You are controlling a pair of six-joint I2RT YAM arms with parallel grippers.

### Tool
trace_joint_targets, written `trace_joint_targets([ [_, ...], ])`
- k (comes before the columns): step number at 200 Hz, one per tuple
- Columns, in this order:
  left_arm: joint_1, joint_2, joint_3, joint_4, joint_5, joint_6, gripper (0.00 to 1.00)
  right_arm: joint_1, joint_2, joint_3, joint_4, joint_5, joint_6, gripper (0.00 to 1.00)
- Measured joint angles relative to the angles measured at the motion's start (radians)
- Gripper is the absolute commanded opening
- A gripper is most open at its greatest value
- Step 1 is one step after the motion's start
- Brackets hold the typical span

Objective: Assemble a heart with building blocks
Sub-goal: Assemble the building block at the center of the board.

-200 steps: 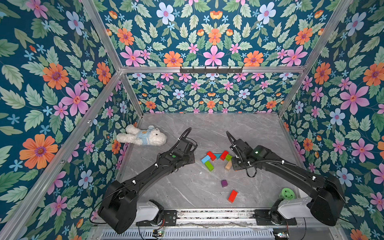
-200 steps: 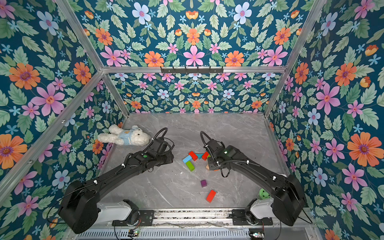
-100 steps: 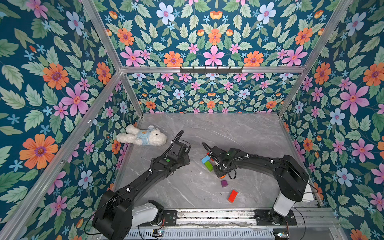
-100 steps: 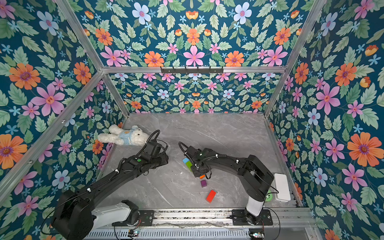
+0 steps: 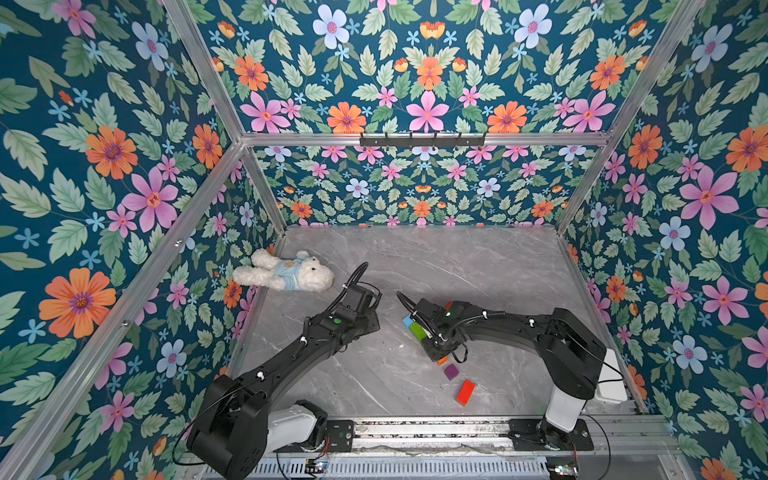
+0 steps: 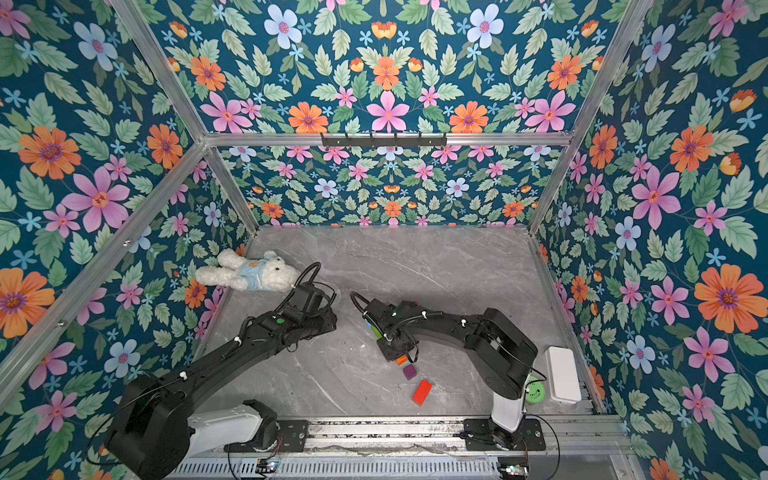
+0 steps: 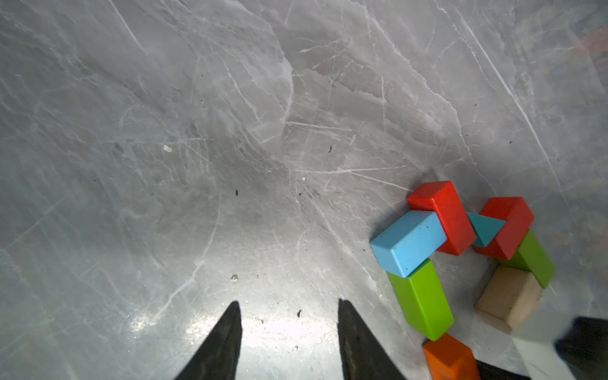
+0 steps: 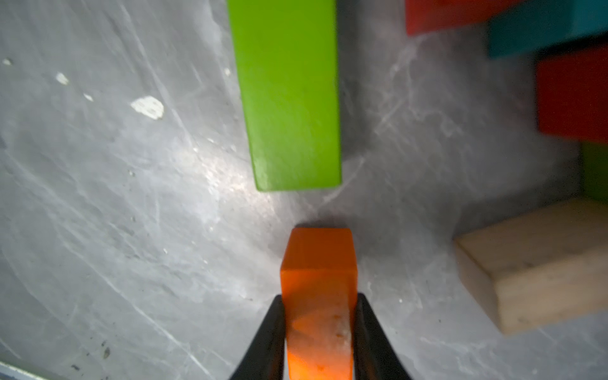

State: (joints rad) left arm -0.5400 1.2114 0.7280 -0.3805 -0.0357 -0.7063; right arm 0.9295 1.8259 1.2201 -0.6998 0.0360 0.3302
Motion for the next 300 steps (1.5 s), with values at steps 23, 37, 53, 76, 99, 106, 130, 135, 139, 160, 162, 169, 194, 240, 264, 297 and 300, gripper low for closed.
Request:
trace_joint_targets([
  [23,0.004,-0.01,-0.005,-0.001,-0.003,0.0,0.51,-0.015,0.026,0.032,0.002,-0.003,-0.024,0.08],
  [37,0.006,-0.012,-0.008,-0.001,-0.004,0.0,0.51,-0.019,0.034,0.041,0.002,-0.004,-0.036,0.09],
  [53,0.006,-0.013,-0.011,-0.002,-0.004,0.0,0.51,-0.019,0.038,0.043,0.005,-0.003,-0.045,0.09],
  [76,0.008,-0.018,-0.011,-0.002,-0.006,0.0,0.51,-0.019,0.044,0.049,0.003,-0.004,-0.049,0.09],
  [99,0.009,-0.019,-0.01,-0.002,-0.008,0.0,0.51,-0.019,0.05,0.055,0.003,-0.004,-0.05,0.09],
  [106,0.009,-0.019,-0.01,-0.002,-0.009,0.0,0.51,-0.019,0.052,0.058,0.0,-0.004,-0.052,0.09],
  [130,0.009,-0.019,-0.011,-0.002,-0.011,0.0,0.51,-0.019,0.064,0.073,0.003,-0.003,-0.053,0.09],
  [135,0.01,-0.02,-0.011,-0.002,-0.011,0.001,0.51,-0.019,0.067,0.076,0.004,-0.003,-0.053,0.09],
  [139,0.01,-0.021,-0.011,-0.002,-0.011,0.001,0.51,-0.019,0.068,0.077,0.004,-0.003,-0.053,0.1],
  [160,0.01,-0.028,-0.016,-0.002,-0.012,0.001,0.51,-0.019,0.07,0.079,0.004,-0.002,-0.053,0.12],
  [162,0.01,-0.028,-0.017,-0.002,-0.013,0.001,0.51,-0.019,0.071,0.079,0.003,-0.001,-0.053,0.12],
  [169,0.01,-0.03,-0.019,-0.003,-0.013,0.002,0.51,-0.019,0.072,0.08,0.002,0.0,-0.054,0.13],
  [194,0.01,-0.031,-0.021,-0.003,-0.013,0.003,0.51,-0.019,0.072,0.082,-0.001,0.003,-0.058,0.22],
  [240,0.01,-0.04,-0.013,-0.014,-0.012,0.003,0.54,-0.007,0.011,0.082,-0.018,0.017,-0.06,0.5],
  [264,0.01,-0.045,0.019,-0.018,-0.012,0.004,0.56,0.002,-0.088,0.089,-0.029,0.019,-0.044,0.57],
  [297,0.01,-0.019,0.058,-0.02,-0.003,0.014,0.56,-0.001,-0.218,0.065,-0.047,0.034,0.009,0.64],
  [300,0.01,-0.018,0.059,-0.02,0.0,0.017,0.56,-0.001,-0.225,0.063,-0.048,0.037,0.012,0.64],
])
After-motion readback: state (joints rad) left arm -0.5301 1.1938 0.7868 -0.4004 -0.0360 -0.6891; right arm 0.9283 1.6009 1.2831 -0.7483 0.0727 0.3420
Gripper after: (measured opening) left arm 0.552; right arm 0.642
